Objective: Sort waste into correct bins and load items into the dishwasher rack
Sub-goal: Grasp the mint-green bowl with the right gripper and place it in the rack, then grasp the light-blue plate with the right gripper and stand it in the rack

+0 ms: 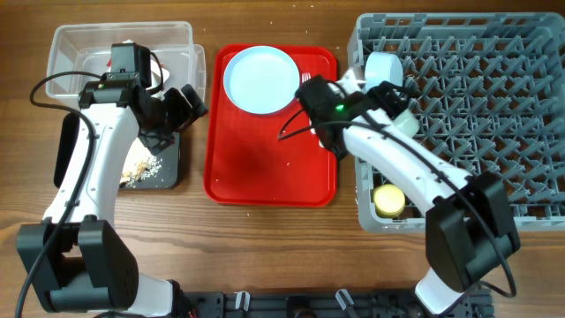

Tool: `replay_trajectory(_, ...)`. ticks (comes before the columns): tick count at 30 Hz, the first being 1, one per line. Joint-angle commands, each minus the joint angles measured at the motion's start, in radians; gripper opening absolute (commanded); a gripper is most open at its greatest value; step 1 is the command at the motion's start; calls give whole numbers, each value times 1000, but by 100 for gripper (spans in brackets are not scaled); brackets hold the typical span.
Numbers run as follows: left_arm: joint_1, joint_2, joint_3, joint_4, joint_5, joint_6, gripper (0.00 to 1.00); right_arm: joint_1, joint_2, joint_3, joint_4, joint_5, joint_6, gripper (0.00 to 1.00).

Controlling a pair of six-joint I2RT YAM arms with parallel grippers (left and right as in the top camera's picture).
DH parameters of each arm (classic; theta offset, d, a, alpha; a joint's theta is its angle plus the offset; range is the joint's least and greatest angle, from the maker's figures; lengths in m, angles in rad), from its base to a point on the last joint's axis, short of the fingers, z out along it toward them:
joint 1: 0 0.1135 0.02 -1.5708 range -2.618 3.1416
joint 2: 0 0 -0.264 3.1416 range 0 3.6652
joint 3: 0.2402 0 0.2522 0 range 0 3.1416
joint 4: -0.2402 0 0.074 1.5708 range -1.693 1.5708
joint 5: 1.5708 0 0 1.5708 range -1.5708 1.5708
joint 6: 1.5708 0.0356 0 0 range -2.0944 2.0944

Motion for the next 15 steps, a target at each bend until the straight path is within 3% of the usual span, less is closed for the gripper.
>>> replay_trajectory(1,5,-12,10,-1,8,1,100,18,13,0,2,-14,-12,82)
replay_trajectory(5,5,-12,10,0,8,1,100,14,-50,40,66,-154,-34,89)
replay_trajectory(6,5,-12,10,0,8,1,100,14,-114,67,154,-290,-64,100)
replay_trajectory(9,5,-12,10,0,8,1,100,14,-203,85,255,-513,-7,100)
replay_trajectory(13,5,-12,10,0,8,1,100,14,-241,79,307,-1319,147,100)
replay_trajectory(14,5,-12,10,0,8,1,100,14,-227,64,358,-1334,266,84)
replay_trajectory(15,5,-12,10,0,8,1,100,16,-202,43,425,-1325,409,83)
